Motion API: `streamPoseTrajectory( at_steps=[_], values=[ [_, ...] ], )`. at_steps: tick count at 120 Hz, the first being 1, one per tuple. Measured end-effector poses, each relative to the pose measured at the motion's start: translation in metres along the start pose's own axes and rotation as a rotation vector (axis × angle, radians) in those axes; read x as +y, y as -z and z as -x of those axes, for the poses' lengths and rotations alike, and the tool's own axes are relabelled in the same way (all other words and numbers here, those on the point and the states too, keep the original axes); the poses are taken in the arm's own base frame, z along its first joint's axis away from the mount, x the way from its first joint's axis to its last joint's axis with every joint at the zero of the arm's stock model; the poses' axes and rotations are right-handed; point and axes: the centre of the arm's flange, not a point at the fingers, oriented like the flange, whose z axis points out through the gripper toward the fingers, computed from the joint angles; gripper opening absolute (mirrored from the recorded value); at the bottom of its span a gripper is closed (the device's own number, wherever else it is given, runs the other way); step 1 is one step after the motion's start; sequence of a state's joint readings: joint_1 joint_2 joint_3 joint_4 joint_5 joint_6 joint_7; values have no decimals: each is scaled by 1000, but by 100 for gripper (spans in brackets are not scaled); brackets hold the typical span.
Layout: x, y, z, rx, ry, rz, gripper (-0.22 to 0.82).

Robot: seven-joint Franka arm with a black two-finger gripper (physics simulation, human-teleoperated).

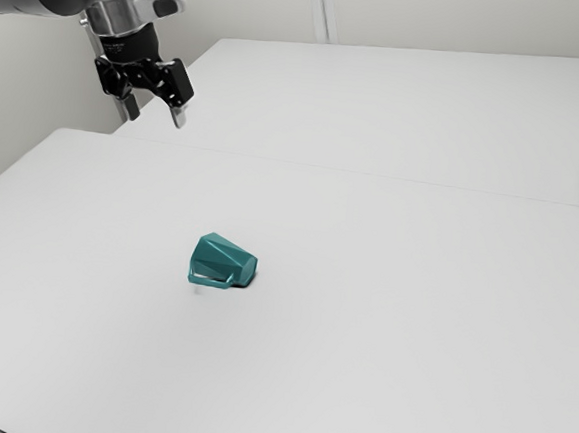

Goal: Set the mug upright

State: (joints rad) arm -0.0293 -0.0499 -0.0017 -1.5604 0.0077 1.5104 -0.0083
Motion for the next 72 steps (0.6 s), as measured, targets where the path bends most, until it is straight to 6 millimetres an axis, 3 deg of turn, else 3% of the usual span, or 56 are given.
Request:
streamPoseTrajectory(
  at_steps=[24, 35, 58, 72],
  values=[
    [3, 1, 0, 5, -7, 0, 60],
    [0, -9, 4, -5, -8, 3, 60],
    [-48, -38, 18, 15, 55, 63, 60],
    [-63, -62, 24, 46, 67, 132, 60]
  ],
)
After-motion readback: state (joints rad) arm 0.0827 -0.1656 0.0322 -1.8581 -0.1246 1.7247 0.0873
